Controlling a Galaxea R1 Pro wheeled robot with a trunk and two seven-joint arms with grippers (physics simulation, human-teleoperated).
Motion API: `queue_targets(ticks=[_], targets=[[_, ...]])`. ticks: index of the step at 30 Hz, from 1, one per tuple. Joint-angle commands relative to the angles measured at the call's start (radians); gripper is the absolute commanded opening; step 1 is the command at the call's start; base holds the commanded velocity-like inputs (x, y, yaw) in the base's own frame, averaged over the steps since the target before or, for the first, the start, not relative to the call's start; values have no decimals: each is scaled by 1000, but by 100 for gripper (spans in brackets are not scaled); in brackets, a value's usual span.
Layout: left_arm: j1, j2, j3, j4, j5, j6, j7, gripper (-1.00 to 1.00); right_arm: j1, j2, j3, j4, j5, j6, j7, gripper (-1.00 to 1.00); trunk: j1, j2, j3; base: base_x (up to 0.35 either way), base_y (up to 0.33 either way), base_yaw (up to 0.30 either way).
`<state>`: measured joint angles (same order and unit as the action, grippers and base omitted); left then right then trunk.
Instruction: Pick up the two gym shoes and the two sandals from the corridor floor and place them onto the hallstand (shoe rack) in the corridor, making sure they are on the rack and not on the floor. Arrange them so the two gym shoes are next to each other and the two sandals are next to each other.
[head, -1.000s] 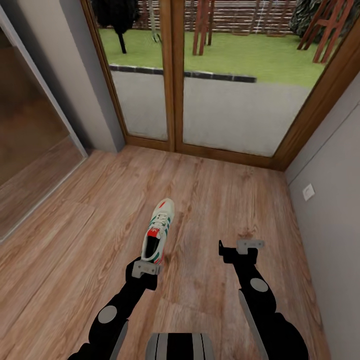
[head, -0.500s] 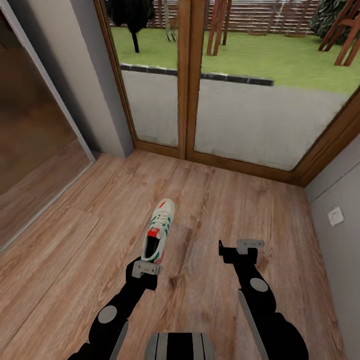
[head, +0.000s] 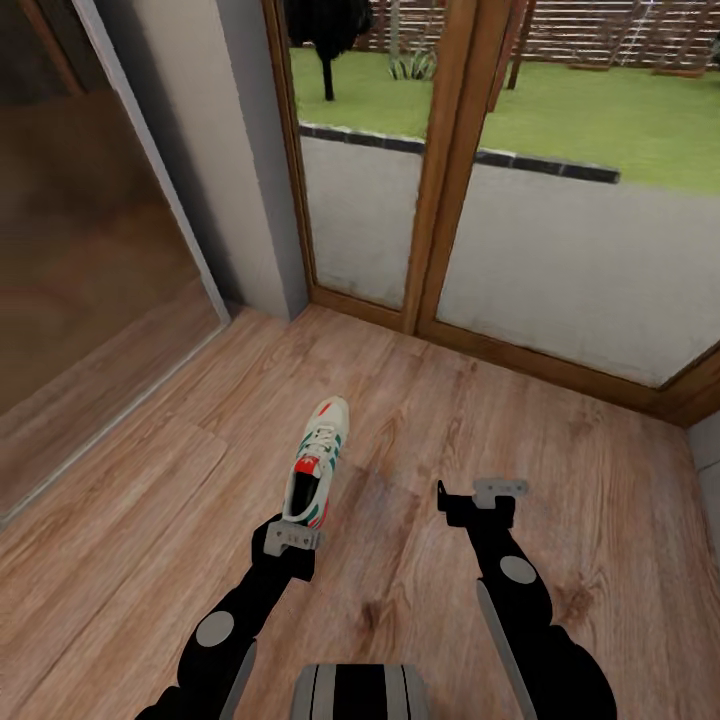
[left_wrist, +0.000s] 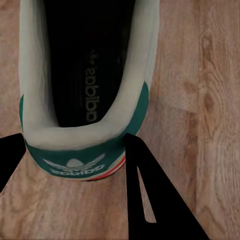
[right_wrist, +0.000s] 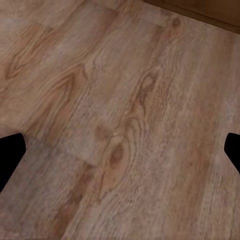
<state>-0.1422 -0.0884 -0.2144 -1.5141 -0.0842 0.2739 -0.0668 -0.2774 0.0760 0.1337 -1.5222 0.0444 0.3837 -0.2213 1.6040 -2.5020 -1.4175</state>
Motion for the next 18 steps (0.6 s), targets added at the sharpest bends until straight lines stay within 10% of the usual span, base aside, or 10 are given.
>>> queue_targets(ticks=[1,18], targets=[[0,-1,0,-1,-9,5,-7,-100,0,0,1,-2,4,7,-4,100,0,0,-1,267,0,267],[0,-1,-1,-1,-9,5,-7,-100,0,0,1,-2,3,7,-4,100,0,0,-12,151,0,267]])
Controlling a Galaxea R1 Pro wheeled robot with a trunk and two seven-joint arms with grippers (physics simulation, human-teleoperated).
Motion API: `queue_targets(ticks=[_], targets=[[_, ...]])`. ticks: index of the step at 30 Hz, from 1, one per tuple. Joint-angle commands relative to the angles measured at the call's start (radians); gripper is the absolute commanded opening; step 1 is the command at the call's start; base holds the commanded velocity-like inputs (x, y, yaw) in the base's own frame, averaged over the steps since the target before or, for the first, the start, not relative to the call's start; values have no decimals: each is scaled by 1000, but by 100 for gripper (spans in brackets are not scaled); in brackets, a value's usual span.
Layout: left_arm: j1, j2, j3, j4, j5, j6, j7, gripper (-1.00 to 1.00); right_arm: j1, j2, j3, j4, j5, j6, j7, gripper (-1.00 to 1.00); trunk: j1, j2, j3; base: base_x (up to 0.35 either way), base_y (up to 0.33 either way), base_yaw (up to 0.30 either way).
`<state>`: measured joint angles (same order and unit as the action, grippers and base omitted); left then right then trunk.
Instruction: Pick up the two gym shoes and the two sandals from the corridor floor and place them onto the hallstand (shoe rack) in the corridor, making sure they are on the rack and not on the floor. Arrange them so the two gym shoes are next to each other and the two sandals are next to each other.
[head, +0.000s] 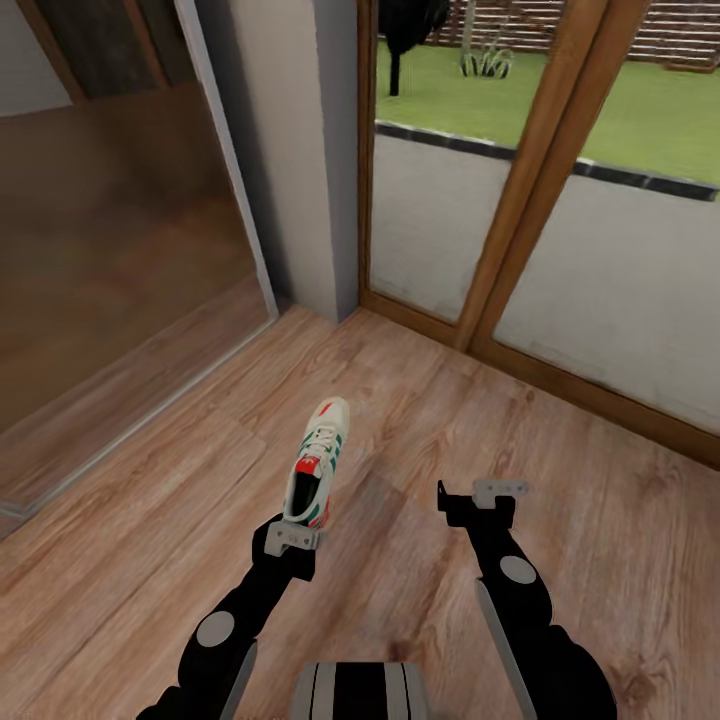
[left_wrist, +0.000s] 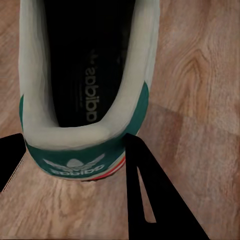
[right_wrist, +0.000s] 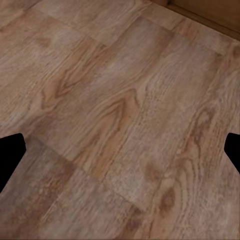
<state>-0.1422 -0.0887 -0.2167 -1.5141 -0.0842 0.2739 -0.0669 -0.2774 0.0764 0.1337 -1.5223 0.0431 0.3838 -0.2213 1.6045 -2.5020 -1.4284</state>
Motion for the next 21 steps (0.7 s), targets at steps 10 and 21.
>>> queue_targets(ticks=[10,21], targets=[[0,-1,-3,-1,-9,5,-7,-100,0,0,1,-2,6,7,-4,100,0,0,-7,6,-4,267],[0,-1,-38,0,-9,5,-5,-100,0,0,1,-2,6,7,-4,100,0,0,-12,200,-171,206]])
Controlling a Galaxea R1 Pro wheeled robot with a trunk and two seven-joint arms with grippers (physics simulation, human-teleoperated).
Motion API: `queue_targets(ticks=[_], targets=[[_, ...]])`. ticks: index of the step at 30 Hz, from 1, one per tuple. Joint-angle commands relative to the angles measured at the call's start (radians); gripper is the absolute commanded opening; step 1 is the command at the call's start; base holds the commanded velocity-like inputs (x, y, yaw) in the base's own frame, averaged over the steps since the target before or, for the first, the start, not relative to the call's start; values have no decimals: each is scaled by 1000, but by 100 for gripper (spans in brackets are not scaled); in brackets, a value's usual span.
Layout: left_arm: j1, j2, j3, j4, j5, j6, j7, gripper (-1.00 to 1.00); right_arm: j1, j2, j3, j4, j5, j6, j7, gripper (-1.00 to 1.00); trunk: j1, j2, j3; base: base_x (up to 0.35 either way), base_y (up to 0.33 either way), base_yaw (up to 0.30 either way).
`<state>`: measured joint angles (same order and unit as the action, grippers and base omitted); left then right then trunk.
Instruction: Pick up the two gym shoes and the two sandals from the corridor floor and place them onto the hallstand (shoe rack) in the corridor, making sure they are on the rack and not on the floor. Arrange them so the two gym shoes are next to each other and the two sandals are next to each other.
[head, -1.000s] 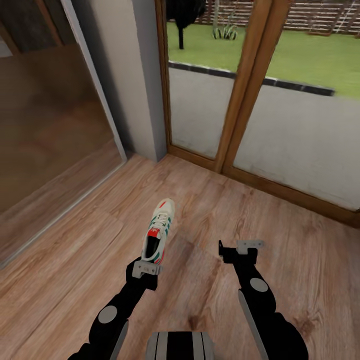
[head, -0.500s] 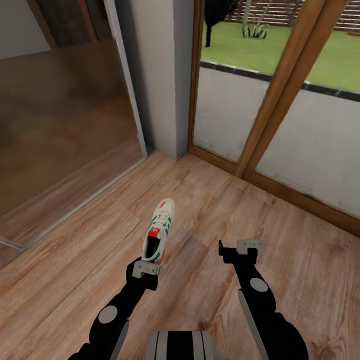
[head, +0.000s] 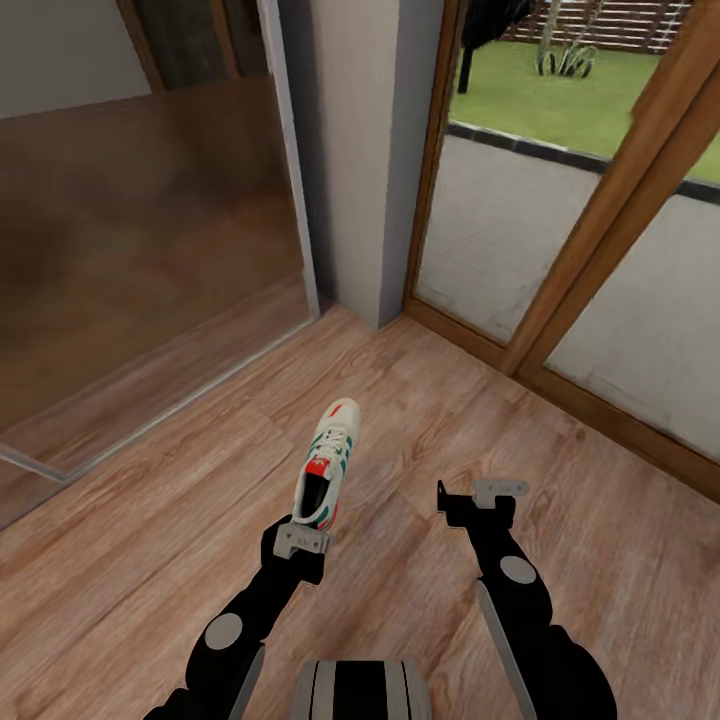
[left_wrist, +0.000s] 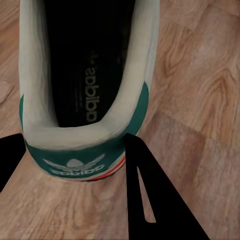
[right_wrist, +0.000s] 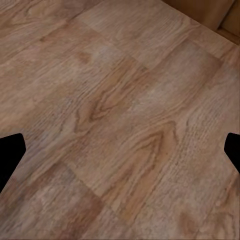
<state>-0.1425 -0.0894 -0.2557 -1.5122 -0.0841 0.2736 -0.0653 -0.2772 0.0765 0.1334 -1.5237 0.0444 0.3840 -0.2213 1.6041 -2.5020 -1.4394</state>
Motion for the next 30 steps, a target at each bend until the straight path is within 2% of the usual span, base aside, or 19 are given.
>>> queue_targets(ticks=[1,7,14,30], targets=[[0,-1,1,-2,-9,6,-7,-100,0,0,2,-1,4,7,-4,100,0,0,-1,237,-205,31],[0,-1,1,-2,-9,6,-7,-100,0,0,2,-1,4,8,-4,100,0,0,-2,238,-205,59],[0,-1,1,-2,-9,6,-5,-100,0,0,2,-1,5,9,-4,100,0,0,-7,188,-158,218],[0,-1,1,-3,-9,6,-5,-100,0,0,2,-1,5,9,-4,100,0,0,-20,18,-15,247]])
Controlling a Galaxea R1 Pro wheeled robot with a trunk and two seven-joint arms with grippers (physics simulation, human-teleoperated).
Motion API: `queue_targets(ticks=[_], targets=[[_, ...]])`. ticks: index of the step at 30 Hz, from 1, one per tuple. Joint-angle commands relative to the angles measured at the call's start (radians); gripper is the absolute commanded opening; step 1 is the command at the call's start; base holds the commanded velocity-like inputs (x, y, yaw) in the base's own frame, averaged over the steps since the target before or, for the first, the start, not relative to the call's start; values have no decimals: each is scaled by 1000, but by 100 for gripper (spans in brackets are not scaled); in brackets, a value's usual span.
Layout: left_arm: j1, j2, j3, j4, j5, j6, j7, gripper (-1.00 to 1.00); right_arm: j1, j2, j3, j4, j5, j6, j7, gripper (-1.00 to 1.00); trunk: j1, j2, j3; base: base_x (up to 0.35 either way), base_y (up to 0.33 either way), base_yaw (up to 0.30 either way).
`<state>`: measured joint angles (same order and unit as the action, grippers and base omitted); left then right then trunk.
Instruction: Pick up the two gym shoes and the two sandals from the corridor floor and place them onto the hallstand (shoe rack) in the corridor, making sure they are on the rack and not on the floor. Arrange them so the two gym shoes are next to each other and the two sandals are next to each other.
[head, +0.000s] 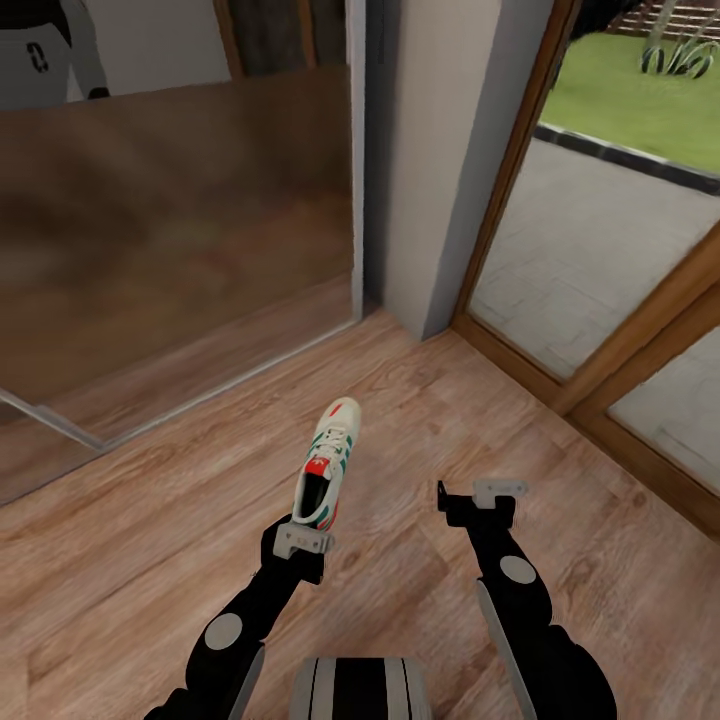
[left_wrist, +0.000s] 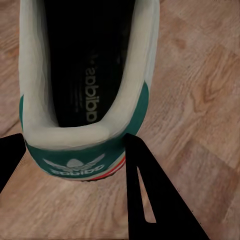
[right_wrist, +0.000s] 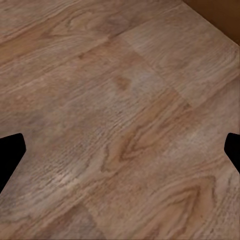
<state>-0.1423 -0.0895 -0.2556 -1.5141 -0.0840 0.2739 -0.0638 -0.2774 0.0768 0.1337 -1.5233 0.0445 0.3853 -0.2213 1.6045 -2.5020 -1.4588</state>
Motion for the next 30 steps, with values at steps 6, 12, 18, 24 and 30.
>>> queue_targets(ticks=[6,12,18,24,30], targets=[[0,0,1,-1,-10,5,-8,-100,0,0,1,-1,5,7,-4,100,0,0,-5,0,0,248],[0,-1,0,-2,-10,5,-7,-100,0,0,1,-1,5,7,-4,100,0,0,-10,0,0,248],[0,-1,0,-1,-10,5,-8,-100,0,0,1,-1,5,7,-4,100,0,0,-15,0,0,248],[0,-1,-1,0,-10,5,-8,-100,0,0,1,-1,5,7,-4,100,0,0,-20,0,0,248],[0,-1,-1,-1,-10,5,-8,-100,0,0,1,-1,5,7,-4,100,0,0,-24,0,0,248]])
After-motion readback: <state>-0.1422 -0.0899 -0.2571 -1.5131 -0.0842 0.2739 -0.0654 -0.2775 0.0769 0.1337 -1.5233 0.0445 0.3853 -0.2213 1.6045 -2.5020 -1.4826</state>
